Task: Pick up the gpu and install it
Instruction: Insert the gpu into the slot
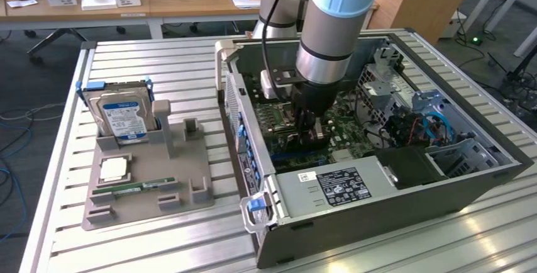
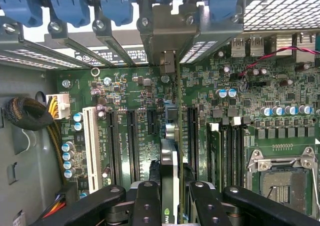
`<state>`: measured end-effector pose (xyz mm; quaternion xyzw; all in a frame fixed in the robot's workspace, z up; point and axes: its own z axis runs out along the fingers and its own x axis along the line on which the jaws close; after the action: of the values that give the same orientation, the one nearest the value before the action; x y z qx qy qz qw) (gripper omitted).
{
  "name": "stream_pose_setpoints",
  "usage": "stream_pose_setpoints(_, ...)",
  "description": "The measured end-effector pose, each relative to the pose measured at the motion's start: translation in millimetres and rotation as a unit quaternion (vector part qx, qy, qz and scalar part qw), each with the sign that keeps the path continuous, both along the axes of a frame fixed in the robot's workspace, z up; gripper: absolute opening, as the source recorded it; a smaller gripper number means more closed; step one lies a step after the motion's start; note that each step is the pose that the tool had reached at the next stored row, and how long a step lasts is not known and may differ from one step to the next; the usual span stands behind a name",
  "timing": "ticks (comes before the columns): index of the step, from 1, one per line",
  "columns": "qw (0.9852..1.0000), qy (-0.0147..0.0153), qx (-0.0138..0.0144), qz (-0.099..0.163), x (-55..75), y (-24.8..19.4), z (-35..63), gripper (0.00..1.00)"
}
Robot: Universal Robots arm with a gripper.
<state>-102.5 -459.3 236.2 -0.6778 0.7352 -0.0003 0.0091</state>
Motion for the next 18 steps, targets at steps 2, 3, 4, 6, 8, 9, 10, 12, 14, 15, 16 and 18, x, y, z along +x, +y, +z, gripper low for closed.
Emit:
stream_pose_setpoints(2,1.0,0.0,0.0,0.0,0.0,0.0,0.0,0.27)
stream_pose_setpoints(3,1.0,0.0,0.0,0.0,0.0,0.0,-0.1,0.27)
stream_pose_setpoints(4,1.0,0.0,0.0001,0.0,0.0,0.0,-0.1,0.27)
stream_pose_setpoints(6,1.0,-0.0001,0.0003,0.0,0.0,0.1,-0.4,0.27)
stream_pose_setpoints(8,1.0,-0.0003,0.0006,0.0,-0.1,0.1,-1.1,0.27)
stream_pose_setpoints(9,1.0,-0.0002,0.0004,0.0,-0.1,0.1,-1.0,0.27)
stream_pose_setpoints(10,1.0,-0.0001,0.0003,0.0,-0.1,0.1,-0.8,0.27)
stream_pose_setpoints(12,1.0,-0.0001,0.0001,0.0,-0.1,0.0,-0.7,0.27)
stream_pose_setpoints(14,1.0,0.0,0.0001,0.0,-0.1,0.0,-0.7,0.27)
stream_pose_setpoints(15,1.0,-0.0001,0.0001,0.0,-0.1,0.0,-0.7,0.27)
stream_pose_setpoints(16,1.0,-0.0001,0.0001,0.0,-0.1,0.0,-0.7,0.27)
stream_pose_setpoints(18,1.0,0.0006,0.0,0.0,-0.4,0.0,-0.6,0.27)
